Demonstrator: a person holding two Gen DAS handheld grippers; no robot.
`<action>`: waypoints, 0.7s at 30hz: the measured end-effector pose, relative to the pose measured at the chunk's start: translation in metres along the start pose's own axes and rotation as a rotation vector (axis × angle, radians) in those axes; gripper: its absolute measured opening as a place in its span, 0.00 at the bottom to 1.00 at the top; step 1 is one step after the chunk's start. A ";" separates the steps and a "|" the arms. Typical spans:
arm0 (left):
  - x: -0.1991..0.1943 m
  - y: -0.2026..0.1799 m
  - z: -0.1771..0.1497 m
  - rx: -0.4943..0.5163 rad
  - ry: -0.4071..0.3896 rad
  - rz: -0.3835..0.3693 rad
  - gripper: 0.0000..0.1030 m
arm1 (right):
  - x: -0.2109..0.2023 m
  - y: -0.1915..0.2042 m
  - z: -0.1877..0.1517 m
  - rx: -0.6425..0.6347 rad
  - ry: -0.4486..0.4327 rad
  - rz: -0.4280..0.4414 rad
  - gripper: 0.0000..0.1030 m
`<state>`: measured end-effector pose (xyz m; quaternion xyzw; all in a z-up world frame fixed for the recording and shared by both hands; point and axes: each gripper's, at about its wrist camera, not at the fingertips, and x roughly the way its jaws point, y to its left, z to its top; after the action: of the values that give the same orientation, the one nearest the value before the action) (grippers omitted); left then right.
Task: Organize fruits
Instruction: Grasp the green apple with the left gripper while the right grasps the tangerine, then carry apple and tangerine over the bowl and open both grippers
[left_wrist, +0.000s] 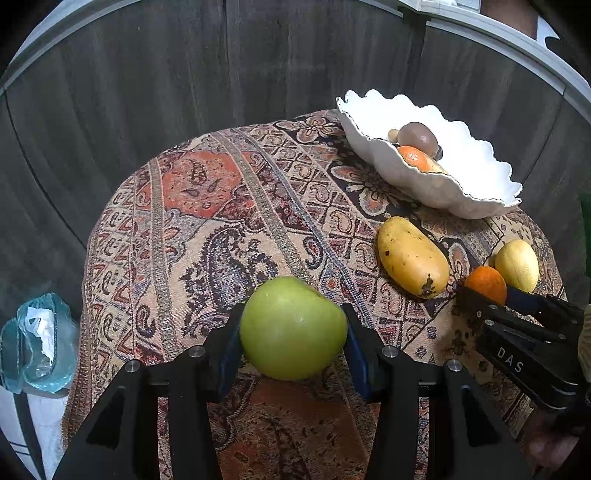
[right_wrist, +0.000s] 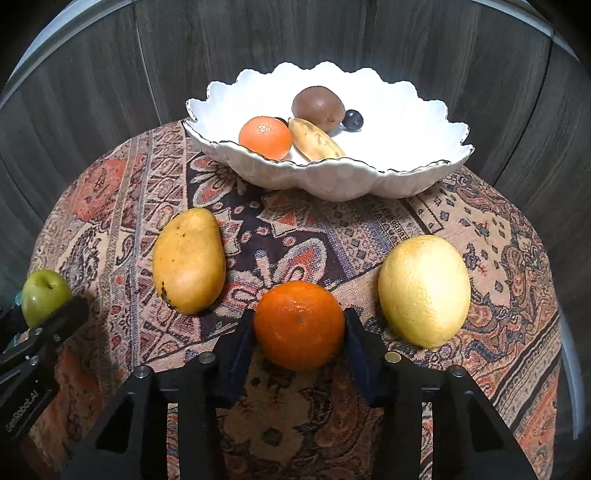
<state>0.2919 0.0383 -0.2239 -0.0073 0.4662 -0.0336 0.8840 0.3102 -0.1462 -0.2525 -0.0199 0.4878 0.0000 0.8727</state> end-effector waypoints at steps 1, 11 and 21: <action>0.000 0.000 0.000 0.000 0.000 -0.001 0.47 | 0.000 0.000 0.000 0.002 0.000 0.002 0.45; -0.012 -0.012 0.009 0.009 -0.009 -0.020 0.47 | -0.023 -0.008 0.008 0.022 -0.029 0.032 0.44; -0.031 -0.033 0.039 0.039 -0.051 -0.049 0.47 | -0.060 -0.027 0.037 0.037 -0.124 0.026 0.44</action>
<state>0.3052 0.0071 -0.1748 -0.0024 0.4422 -0.0641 0.8946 0.3107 -0.1709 -0.1808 0.0025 0.4330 0.0035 0.9014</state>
